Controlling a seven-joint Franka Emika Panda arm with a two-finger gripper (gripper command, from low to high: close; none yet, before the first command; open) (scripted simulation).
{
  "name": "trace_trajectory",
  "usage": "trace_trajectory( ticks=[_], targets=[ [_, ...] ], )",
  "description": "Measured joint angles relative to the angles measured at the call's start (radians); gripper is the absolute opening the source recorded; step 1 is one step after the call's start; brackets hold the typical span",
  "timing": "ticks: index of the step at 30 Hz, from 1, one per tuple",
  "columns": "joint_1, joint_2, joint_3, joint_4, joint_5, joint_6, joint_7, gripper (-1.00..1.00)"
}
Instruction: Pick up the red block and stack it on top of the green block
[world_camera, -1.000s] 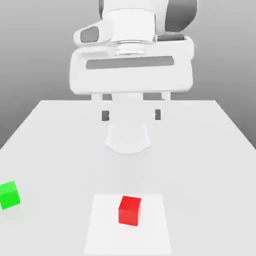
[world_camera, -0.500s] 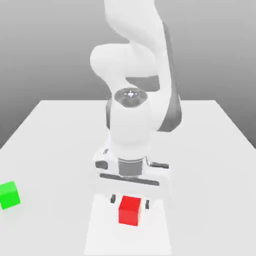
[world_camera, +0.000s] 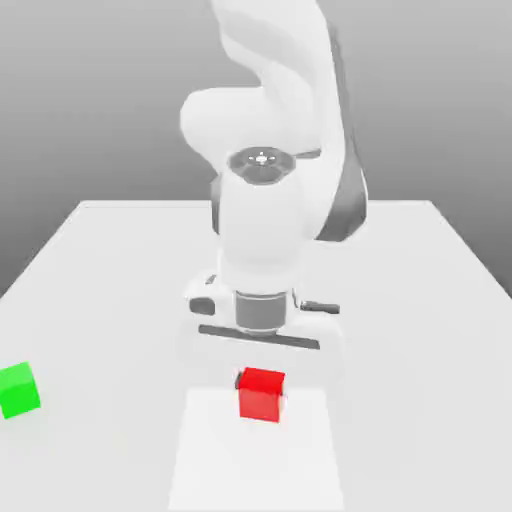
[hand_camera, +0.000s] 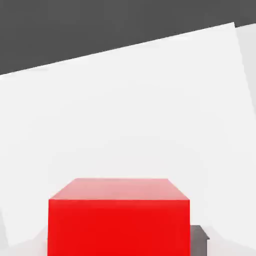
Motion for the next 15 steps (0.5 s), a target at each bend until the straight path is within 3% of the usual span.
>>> trace_trajectory(
  ticks=[11,15],
  targets=[
    [-0.443,0.051,-0.203,0.192,0.036,-0.143,-0.394,-1.0],
    [-0.477,0.159,-0.186,0.214,0.091,-0.057,-0.463,-1.0]
  ],
)
